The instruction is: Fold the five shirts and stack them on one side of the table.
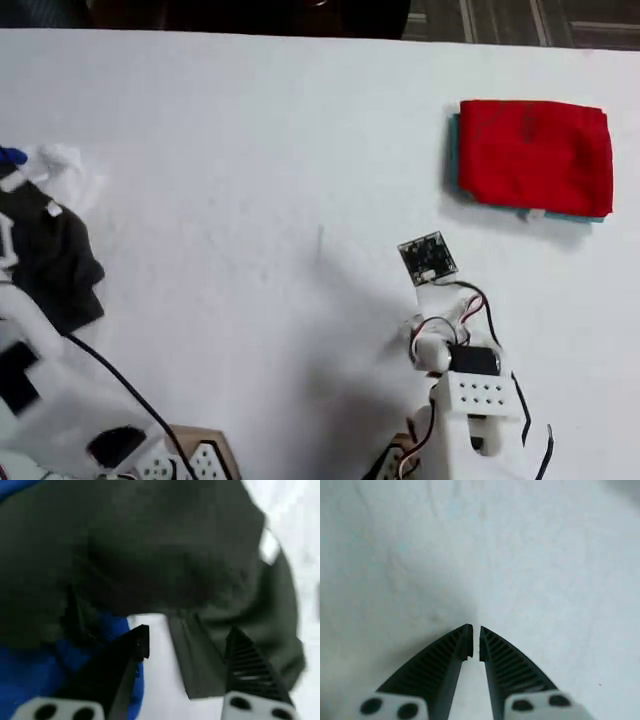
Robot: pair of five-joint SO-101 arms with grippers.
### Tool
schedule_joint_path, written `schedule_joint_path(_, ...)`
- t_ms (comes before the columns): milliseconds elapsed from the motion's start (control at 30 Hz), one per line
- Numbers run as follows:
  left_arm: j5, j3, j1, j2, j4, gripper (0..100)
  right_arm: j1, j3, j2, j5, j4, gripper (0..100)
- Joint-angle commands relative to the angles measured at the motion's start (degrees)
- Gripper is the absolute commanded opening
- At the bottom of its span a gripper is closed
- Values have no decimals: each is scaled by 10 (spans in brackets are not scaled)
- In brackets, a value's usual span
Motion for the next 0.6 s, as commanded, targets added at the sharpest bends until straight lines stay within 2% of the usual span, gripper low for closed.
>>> schedule_joint_path(0,-3,-99,-4,85,4,264,-5,-4,-14,-4,-6,35)
schedule_joint_path(133,-3,-164,12,163,12,264,-5,-4,-13,-4,-5,35)
schedule_joint_path(400,-3,-258,59,236,96,255,-5,-4,-13,-4,-5,35)
schedule_joint_path(467,-3,-272,68,241,110,178,-5,-4,-13,-4,-5,35)
schedule_joint_path(533,2,-290,75,241,128,24,-5,-4,-13,-4,-5,35)
schedule_joint_path(567,2,-300,78,239,143,17,-5,-4,-13,-4,-5,35)
